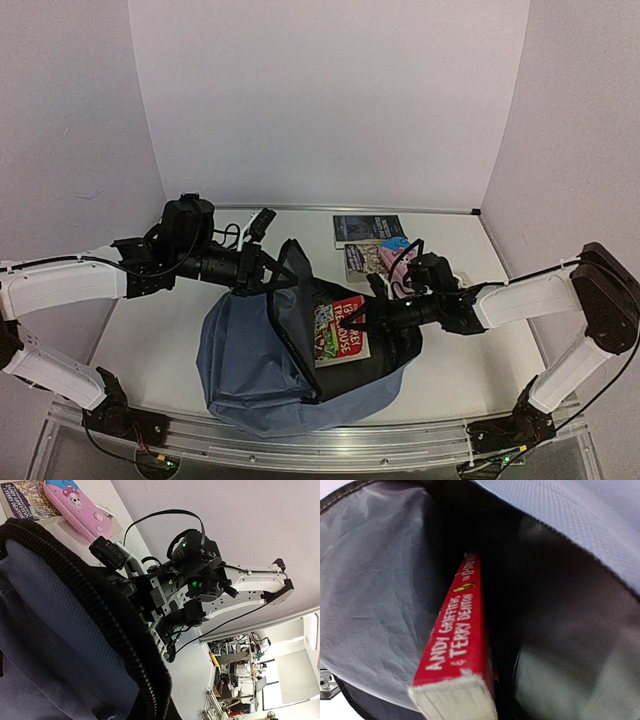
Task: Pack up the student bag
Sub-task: Place the book in the student bag.
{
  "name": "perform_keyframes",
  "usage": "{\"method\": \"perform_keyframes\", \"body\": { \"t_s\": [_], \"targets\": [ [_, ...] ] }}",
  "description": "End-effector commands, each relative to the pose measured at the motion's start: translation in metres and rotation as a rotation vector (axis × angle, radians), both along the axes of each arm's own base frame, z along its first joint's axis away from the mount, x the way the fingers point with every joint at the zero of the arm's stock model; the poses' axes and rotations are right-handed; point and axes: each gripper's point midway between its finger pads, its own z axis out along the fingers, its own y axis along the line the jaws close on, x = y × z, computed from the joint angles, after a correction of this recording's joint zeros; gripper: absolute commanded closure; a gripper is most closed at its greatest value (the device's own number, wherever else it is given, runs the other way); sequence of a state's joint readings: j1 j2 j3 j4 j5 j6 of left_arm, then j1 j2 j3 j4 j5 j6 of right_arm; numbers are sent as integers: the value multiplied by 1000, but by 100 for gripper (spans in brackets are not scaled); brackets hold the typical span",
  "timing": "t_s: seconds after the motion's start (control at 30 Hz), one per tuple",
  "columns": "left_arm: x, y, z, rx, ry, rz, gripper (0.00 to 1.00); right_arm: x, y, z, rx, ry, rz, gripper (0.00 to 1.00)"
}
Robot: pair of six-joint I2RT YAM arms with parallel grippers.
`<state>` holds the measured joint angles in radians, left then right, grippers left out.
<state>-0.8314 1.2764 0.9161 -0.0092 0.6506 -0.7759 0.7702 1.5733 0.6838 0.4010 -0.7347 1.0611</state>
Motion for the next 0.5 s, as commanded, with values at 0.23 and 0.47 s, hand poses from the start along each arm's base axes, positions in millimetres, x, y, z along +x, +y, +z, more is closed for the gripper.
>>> {"method": "perform_keyframes", "body": {
  "t_s": [0.23, 0.47],
  "targets": [
    [14, -5, 55, -129, -161, 16, 100, 10, 55, 24, 164, -135, 49, 100],
    [25, 4, 44, -112, -141, 57, 100, 25, 66, -1, 100, -158, 0, 100]
  ]
}}
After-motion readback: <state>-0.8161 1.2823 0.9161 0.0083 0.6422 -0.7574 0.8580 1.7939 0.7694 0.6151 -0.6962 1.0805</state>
